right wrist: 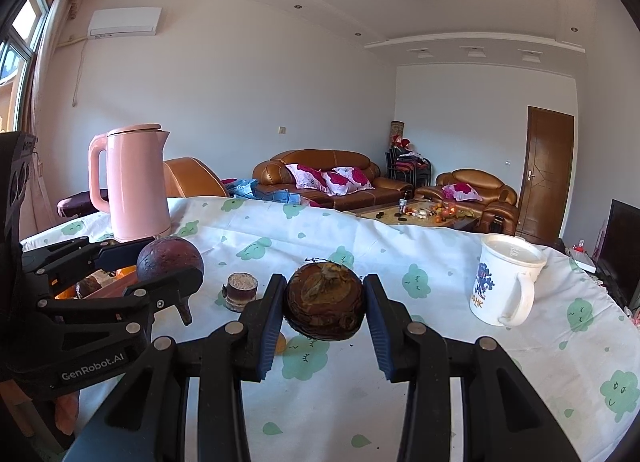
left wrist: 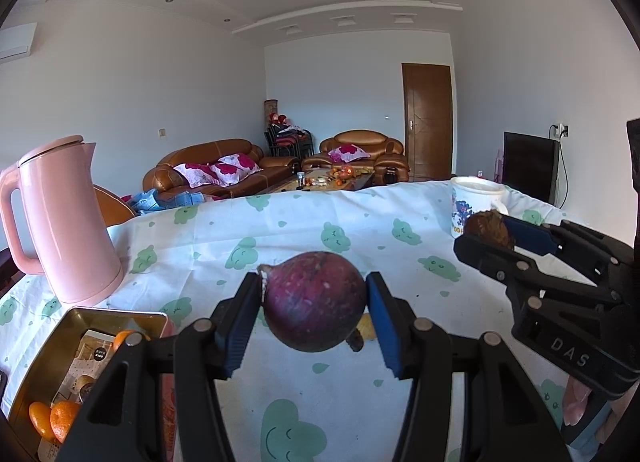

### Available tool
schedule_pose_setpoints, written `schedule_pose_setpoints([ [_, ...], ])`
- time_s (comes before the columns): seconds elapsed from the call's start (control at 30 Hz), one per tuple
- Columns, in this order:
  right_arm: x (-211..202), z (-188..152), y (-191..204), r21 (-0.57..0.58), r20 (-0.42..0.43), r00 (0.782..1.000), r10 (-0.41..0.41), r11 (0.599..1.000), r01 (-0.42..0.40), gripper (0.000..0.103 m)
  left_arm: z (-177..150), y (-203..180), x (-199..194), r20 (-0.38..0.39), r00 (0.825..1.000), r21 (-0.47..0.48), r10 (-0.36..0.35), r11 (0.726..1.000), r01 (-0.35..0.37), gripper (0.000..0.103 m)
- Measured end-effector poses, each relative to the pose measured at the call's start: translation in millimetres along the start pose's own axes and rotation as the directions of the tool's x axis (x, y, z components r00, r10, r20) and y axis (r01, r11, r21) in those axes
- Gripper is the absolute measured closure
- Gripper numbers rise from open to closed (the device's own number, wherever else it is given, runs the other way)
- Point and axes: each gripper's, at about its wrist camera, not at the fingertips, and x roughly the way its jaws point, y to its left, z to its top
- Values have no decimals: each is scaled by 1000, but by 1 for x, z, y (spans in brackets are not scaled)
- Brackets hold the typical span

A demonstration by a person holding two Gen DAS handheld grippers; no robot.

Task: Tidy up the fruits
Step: 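Carry the purple fruit toward the tin with the left tool while the right carries the brown fruit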

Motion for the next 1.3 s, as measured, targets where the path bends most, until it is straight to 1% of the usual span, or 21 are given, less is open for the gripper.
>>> schedule_pose_setpoints([
  [0.3,0,0,15,-26,0,1000,14,1000,-14,62,-4,14,-9,1,1000,-17,7,1000,-7,48],
  [0.97,4,4,52,-57,-12,997,74,996,-74,62,-13,44,-27,-5,1000,-37,27,999,-27,48],
  [1.3,6,10,74,-90,-11,994,110,990,-110,62,-18,59,-37,-8,999,-49,50,998,-50,48],
])
